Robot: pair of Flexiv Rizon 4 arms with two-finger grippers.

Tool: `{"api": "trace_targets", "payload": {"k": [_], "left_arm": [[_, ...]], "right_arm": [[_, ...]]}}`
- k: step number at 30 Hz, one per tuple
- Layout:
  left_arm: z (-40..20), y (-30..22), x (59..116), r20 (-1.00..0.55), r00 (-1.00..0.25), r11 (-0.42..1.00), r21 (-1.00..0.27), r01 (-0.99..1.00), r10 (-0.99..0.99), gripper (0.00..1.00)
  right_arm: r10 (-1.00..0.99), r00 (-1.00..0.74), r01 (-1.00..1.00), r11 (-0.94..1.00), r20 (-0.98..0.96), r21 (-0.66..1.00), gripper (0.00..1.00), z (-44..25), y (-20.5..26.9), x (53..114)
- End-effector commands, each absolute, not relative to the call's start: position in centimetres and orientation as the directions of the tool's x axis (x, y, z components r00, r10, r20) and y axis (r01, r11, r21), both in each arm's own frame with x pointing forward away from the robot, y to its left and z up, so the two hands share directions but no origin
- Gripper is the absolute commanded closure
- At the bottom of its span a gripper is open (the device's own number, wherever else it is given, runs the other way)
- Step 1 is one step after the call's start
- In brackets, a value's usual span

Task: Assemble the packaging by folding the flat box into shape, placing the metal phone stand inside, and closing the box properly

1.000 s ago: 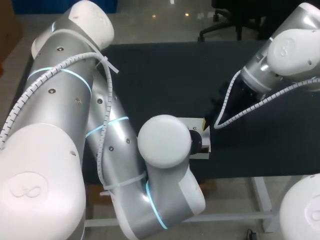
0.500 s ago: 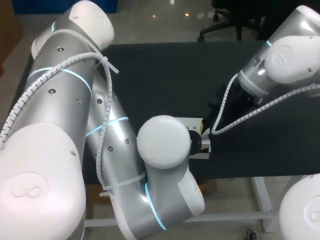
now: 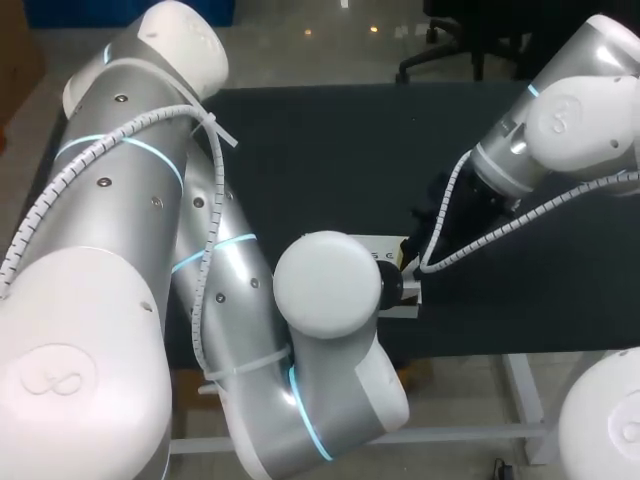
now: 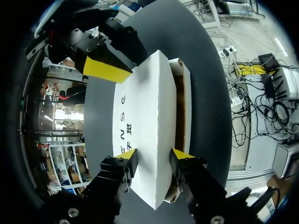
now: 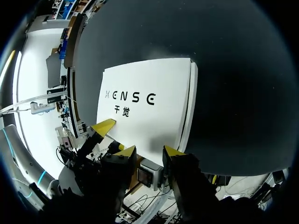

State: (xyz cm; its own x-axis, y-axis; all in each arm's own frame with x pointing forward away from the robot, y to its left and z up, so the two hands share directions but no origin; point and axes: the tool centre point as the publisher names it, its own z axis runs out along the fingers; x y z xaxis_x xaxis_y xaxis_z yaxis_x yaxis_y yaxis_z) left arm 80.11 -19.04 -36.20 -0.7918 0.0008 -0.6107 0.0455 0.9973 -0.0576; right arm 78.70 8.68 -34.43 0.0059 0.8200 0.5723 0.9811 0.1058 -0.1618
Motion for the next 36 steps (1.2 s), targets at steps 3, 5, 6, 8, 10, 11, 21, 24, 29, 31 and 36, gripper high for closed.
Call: {"api": "trace_targets", "payload": {"k": [3,5,6,8,10,11,21,24,29,31,36], "left_arm": [[-36.58,-19.23,79.83,-0.616,-0.788,0.998,-0.056,0.04,-0.003,0.55],[-36.59,-19.23,79.84,-0.616,-0.788,0.998,-0.056,0.04,-0.003,0.55],[-36.59,-19.22,79.84,-0.616,-0.788,0.998,-0.056,0.041,-0.003,0.55],[-36.59,-19.22,79.85,-0.616,-0.788,0.998,-0.056,0.041,-0.002,0.55],[-36.6,-19.21,79.85,-0.616,-0.788,0.998,-0.056,0.041,-0.002,0.54],[-36.6,-19.21,79.85,-0.616,-0.788,0.998,-0.056,0.041,-0.002,0.54],[-36.64,-19.18,79.82,-0.616,-0.788,0.997,-0.059,0.041,-0.004,0.54],[-36.67,-19.18,79.82,-0.615,-0.788,0.997,-0.059,0.041,-0.004,0.54],[-36.68,-19.15,79.82,-0.615,-0.788,0.997,-0.059,0.039,-0.006,0.54],[-36.68,-19.15,79.82,-0.616,-0.788,0.997,-0.06,0.039,-0.006,0.54],[-36.72,-19.17,79.8,-0.615,-0.788,0.997,-0.06,0.04,-0.005,0.54]], "right_arm": [[0.823,0.006,0.982,0.104,0.567,-0.161,0.67,-34.46,8.8,78.6],[0.824,0.004,0.981,0.105,0.567,-0.161,0.67,-34.51,8.89,78.51],[0.824,0.004,0.981,0.106,0.567,-0.161,0.68,-34.54,8.92,78.49],[0.823,0.003,0.981,0.108,0.567,-0.162,0.69,-34.56,8.95,78.48],[0.823,0.003,0.981,0.109,0.568,-0.163,0.69,-34.6,8.97,78.46],[0.823,0.003,0.98,0.109,0.568,-0.164,0.7,-34.61,8.98,78.45],[0.825,0.001,0.981,0.11,0.565,-0.162,0.73,-34.69,9.02,78.3],[0.825,0.002,0.98,0.11,0.565,-0.164,0.86,-34.76,9.0,78.27],[0.825,0.002,0.98,0.11,0.565,-0.163,1.0,-34.83,8.98,78.22],[0.825,0.001,0.981,0.11,0.565,-0.162,1.0,-34.83,8.98,78.19],[0.826,-0.004,0.981,0.113,0.564,-0.158,1.0,-34.83,9.01,78.06]]}}
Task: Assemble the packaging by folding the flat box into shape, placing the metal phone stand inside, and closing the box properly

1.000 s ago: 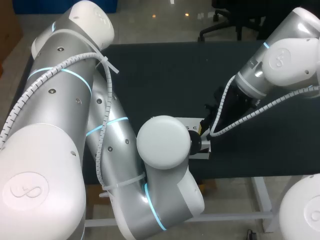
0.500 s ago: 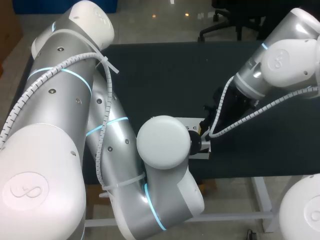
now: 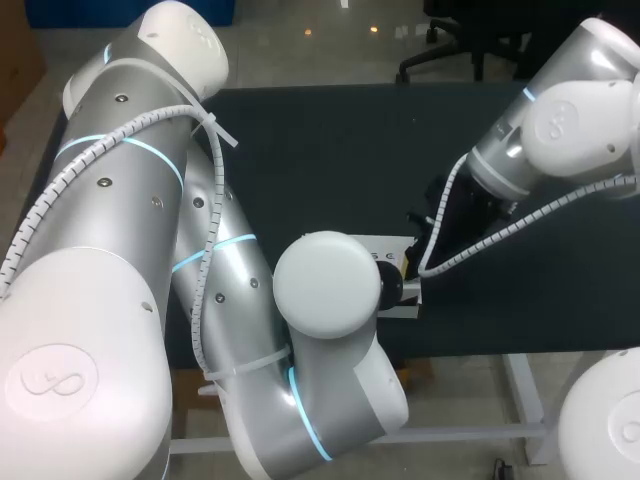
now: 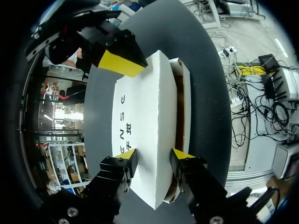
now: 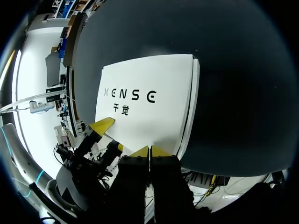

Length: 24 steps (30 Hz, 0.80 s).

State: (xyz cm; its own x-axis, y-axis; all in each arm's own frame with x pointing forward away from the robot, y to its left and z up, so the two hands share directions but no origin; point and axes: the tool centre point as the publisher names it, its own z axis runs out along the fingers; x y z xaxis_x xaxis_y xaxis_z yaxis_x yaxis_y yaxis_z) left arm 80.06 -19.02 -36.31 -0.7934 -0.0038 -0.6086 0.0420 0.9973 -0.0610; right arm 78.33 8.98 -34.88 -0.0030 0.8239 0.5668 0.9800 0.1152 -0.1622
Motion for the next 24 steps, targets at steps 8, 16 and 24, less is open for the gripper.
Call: {"api": "trace_targets", "payload": {"k": [8,16,24], "left_arm": [[-36.75,-19.11,79.8,-0.615,-0.789,0.997,-0.06,0.039,-0.007,0.54],[-36.77,-19.06,79.83,-0.614,-0.789,0.997,-0.06,0.039,-0.006,0.53],[-36.71,-19.03,79.85,-0.615,-0.789,0.997,-0.062,0.038,-0.008,0.53]], "right_arm": [[0.829,-0.004,0.981,0.113,0.559,-0.161,1.0,-35.29,9.15,77.55],[0.833,0.003,0.98,0.107,0.553,-0.166,1.0,-35.67,9.03,77.37],[0.836,0.008,0.98,0.101,0.549,-0.168,1.0,-35.76,8.9,77.37]]}}
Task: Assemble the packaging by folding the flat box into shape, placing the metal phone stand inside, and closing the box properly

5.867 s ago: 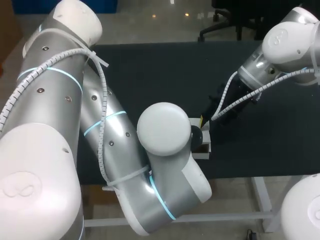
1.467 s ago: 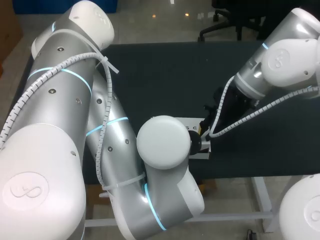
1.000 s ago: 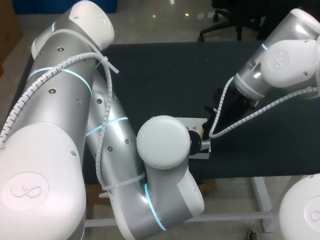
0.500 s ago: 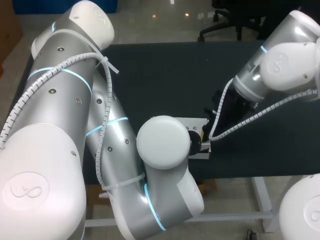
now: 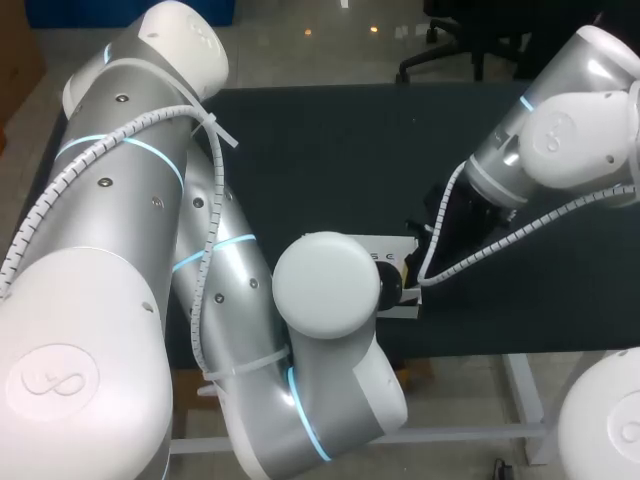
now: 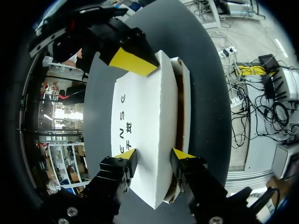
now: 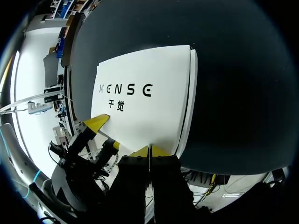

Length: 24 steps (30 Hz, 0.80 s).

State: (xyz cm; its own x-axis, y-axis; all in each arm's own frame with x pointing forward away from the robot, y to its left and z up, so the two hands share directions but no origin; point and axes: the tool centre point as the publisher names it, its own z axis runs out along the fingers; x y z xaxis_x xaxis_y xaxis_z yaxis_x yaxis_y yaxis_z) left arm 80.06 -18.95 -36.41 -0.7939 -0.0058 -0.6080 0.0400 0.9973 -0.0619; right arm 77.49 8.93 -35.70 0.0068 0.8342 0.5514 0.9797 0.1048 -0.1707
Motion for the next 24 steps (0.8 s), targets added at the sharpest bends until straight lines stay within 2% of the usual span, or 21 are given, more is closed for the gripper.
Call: {"api": "trace_targets", "payload": {"k": [1,11,14,21,24], "left_arm": [[-36.7,-19.02,79.85,-0.615,-0.789,0.997,-0.062,0.037,-0.008,0.53],[-36.34,-18.88,79.59,-0.619,-0.785,0.997,-0.068,0.039,-0.011,0.51],[-36.34,-18.84,79.55,-0.619,-0.785,0.997,-0.069,0.039,-0.012,0.36],[-36.3,-18.71,79.43,-0.617,-0.787,0.996,-0.076,0.039,-0.016,0.3],[-36.2,-18.71,79.36,-0.618,-0.786,0.996,-0.078,0.042,-0.015,0.18]], "right_arm": [[0.836,0.008,0.98,0.101,0.549,-0.169,1.0,-35.78,8.87,77.37],[0.836,0.012,0.981,0.096,0.549,-0.168,1.0,-35.77,8.71,77.34],[0.835,0.012,0.981,0.097,0.549,-0.169,1.0,-35.76,8.71,77.34],[0.835,0.015,0.981,0.095,0.549,-0.171,1.0,-35.82,8.71,77.33],[0.836,0.015,0.981,0.095,0.549,-0.17,1.0,-35.81,8.71,77.32]]}}
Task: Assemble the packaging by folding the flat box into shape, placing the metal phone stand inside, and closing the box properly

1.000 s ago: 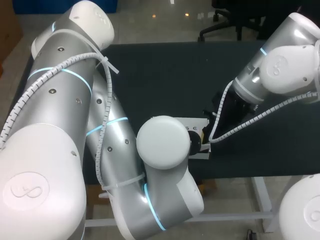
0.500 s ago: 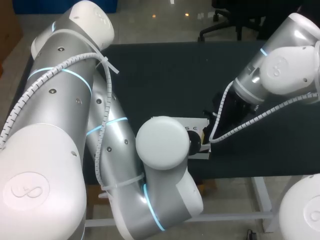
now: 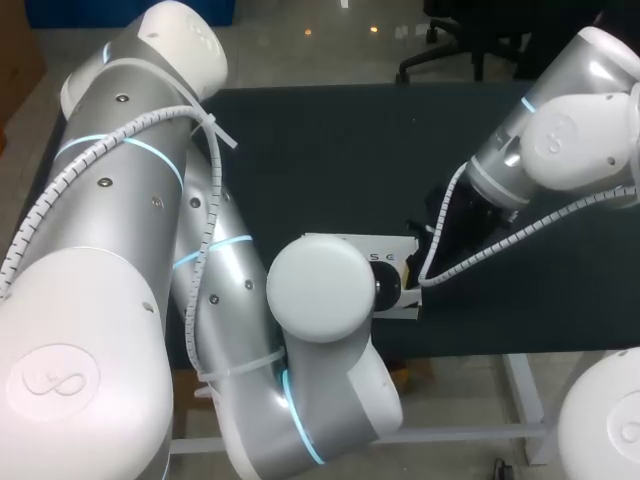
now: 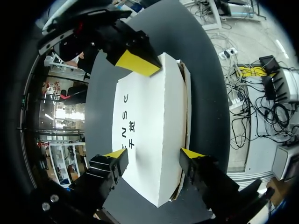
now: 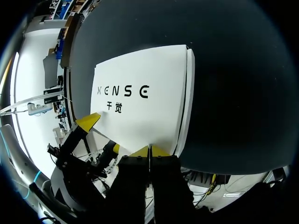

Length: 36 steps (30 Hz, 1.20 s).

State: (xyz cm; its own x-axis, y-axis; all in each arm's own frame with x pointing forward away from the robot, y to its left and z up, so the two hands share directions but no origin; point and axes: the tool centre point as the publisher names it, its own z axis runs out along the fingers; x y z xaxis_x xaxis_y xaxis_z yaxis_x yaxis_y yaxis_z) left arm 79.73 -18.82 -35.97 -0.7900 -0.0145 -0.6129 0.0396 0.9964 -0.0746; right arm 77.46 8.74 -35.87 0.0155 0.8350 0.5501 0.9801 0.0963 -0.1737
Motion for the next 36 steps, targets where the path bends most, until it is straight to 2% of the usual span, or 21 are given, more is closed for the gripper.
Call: {"api": "trace_targets", "payload": {"k": [1,4,32,36], "left_arm": [[-36.2,-18.7,79.4,-0.619,-0.785,0.996,-0.079,0.042,-0.016,0.17],[-36.1,-18.7,79.3,-0.62,-0.784,0.996,-0.08,0.04,-0.018,0.16],[-34.2,-17.6,78.9,-0.64,-0.766,0.992,-0.121,0.024,-0.06,0.29],[-33.5,-17.0,78.7,-0.646,-0.758,0.99,-0.143,0.006,-0.089,0.36]], "right_arm": [[0.836,0.015,0.981,0.095,0.549,-0.17,1.0,-35.8,8.7,77.3],[0.835,0.015,0.981,0.095,0.55,-0.17,1.0,-35.8,8.7,77.3],[0.834,0.019,0.98,0.093,0.551,-0.175,1.0,-36.0,8.6,77.4],[0.834,0.02,0.98,0.093,0.552,-0.176,1.0,-36.0,8.6,77.4]]}}
